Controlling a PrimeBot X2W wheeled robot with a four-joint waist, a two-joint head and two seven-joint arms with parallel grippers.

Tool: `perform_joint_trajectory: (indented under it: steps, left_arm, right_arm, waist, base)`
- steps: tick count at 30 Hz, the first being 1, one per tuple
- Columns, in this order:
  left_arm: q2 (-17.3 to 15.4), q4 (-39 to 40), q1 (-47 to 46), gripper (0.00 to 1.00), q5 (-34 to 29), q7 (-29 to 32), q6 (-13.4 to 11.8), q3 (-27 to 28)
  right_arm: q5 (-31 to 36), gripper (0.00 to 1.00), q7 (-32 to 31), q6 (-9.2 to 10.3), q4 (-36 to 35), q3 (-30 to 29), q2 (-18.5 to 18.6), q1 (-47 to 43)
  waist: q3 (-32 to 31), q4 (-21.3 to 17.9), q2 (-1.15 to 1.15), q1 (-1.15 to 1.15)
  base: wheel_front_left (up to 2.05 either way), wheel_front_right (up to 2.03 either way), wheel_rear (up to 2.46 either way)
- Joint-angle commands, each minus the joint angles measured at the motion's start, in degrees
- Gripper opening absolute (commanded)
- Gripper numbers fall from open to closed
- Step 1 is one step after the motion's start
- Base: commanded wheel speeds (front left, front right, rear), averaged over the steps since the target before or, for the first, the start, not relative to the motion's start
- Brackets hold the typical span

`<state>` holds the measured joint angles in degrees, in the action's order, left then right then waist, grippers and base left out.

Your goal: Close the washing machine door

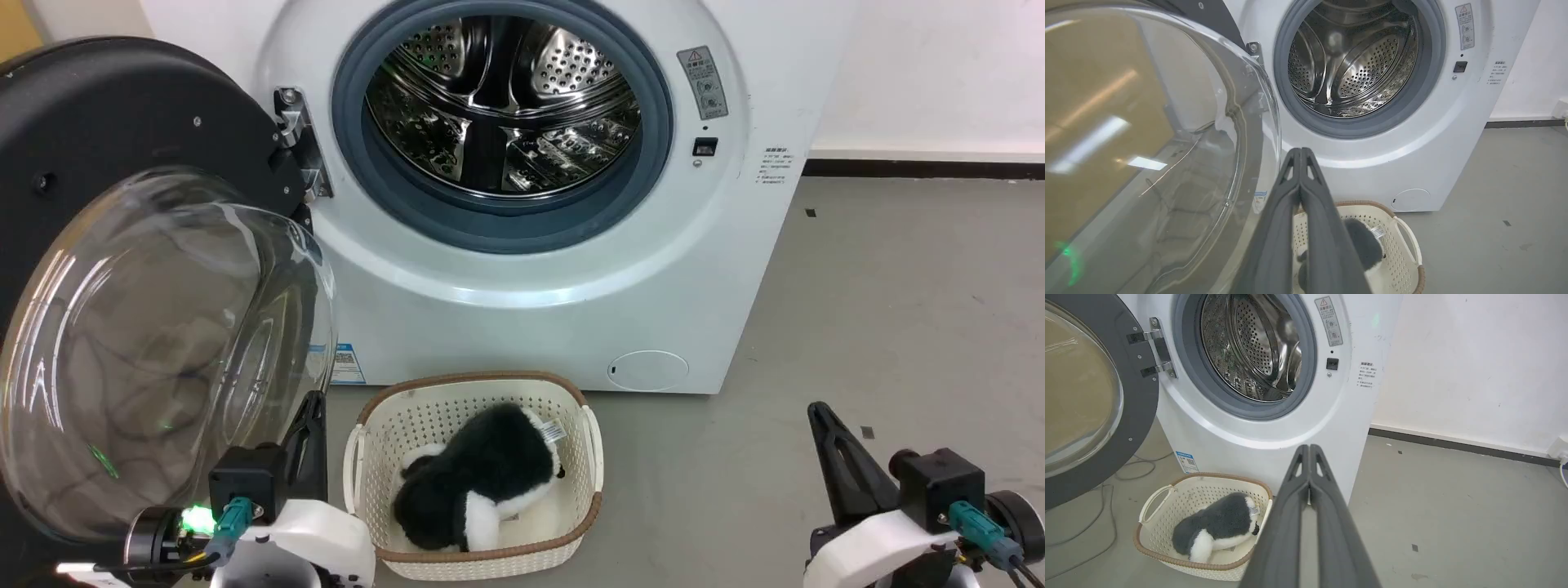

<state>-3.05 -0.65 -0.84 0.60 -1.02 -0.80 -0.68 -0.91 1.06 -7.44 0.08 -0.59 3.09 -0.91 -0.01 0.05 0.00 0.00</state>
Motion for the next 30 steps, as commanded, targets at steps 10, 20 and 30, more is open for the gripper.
perform_joint_trajectory:
  steps: [10, 20, 30]
  left_arm:
    - [0.17, 0.65, 0.84, 0.0, -0.6, 1.02, 0.8, 0.68]
    - [0.17, 0.65, 0.84, 0.0, -0.6, 1.02, 0.8, 0.68]
    - [0.17, 0.65, 0.84, 0.0, -0.6, 1.02, 0.8, 0.68]
  right_arm:
    - [0.91, 0.0, -1.06, -0.05, -0.08, 0.59, -0.22, 0.91]
    - [0.91, 0.0, -1.06, -0.05, -0.08, 0.59, -0.22, 0.91]
    - [0.91, 0.0, -1.06, -0.05, -0.08, 0.59, -0.22, 0.91]
  waist:
    - [0.01, -0.05, 0.0, 0.0]
    - [0.01, -0.05, 0.0, 0.0]
    - [0.01, -0.05, 0.0, 0.0]
  base:
    - [0.0, 0.0, 0.0]
    - [0.0, 0.0, 0.0]
    - [0.0, 0.0, 0.0]
